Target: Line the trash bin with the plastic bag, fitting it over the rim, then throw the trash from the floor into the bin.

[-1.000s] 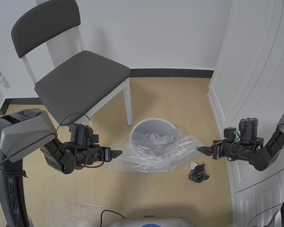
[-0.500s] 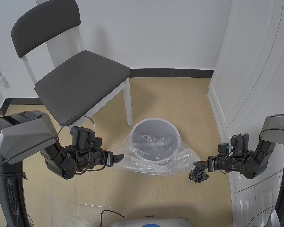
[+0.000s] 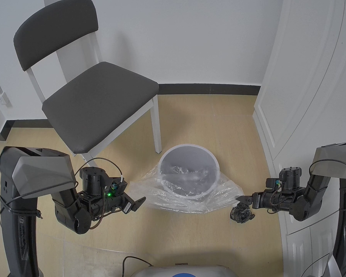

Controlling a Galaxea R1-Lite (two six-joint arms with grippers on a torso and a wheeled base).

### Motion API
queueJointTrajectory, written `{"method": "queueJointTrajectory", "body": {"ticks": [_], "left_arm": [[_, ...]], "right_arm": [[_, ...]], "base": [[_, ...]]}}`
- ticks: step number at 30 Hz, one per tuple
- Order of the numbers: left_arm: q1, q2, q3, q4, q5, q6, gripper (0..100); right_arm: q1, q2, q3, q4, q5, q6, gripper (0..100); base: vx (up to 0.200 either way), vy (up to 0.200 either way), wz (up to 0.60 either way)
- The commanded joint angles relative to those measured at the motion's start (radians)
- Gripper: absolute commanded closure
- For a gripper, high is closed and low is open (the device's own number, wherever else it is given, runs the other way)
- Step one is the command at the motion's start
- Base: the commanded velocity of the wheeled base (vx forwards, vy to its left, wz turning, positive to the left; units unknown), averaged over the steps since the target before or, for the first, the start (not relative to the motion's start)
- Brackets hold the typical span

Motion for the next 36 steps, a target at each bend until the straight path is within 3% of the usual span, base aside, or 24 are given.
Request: {"method": "queueJointTrajectory", "body": {"ticks": [1, 8, 12, 16, 30, 31, 36], "left_arm": [[0.008, 0.185, 0.034, -0.154, 0.041, 0.172, 0], [0.006, 0.202, 0.092, -0.209, 0.059, 0.269, 0], [-0.009, 0.233, 0.072, -0.267, 0.151, 0.315, 0], [-0.032, 0.251, 0.006, -0.270, 0.193, 0.316, 0], [-0.068, 0.288, -0.173, -0.232, 0.191, 0.278, 0], [-0.068, 0.286, -0.181, -0.221, 0.188, 0.272, 100], [-0.069, 0.283, -0.228, -0.187, 0.186, 0.203, 100]], "right_arm": [[0.003, 0.012, 0.004, -0.036, 0.001, 0.043, 0], [0.005, 0.020, -0.005, -0.036, 0.002, 0.043, 0], [0.005, 0.020, -0.005, -0.036, 0.002, 0.043, 0], [0.005, 0.011, -0.001, -0.037, 0.004, 0.044, 0], [-0.004, 0.015, 0.004, -0.036, 0.008, 0.043, 0], [-0.004, 0.017, 0.004, -0.036, 0.007, 0.043, 0], [-0.009, 0.018, 0.004, -0.034, 0.008, 0.043, 0]], "base": [[0.000, 0.000, 0.00], [0.000, 0.000, 0.00], [0.000, 0.000, 0.00], [0.000, 0.000, 0.00], [0.000, 0.000, 0.00], [0.000, 0.000, 0.00], [0.000, 0.000, 0.00]]}}
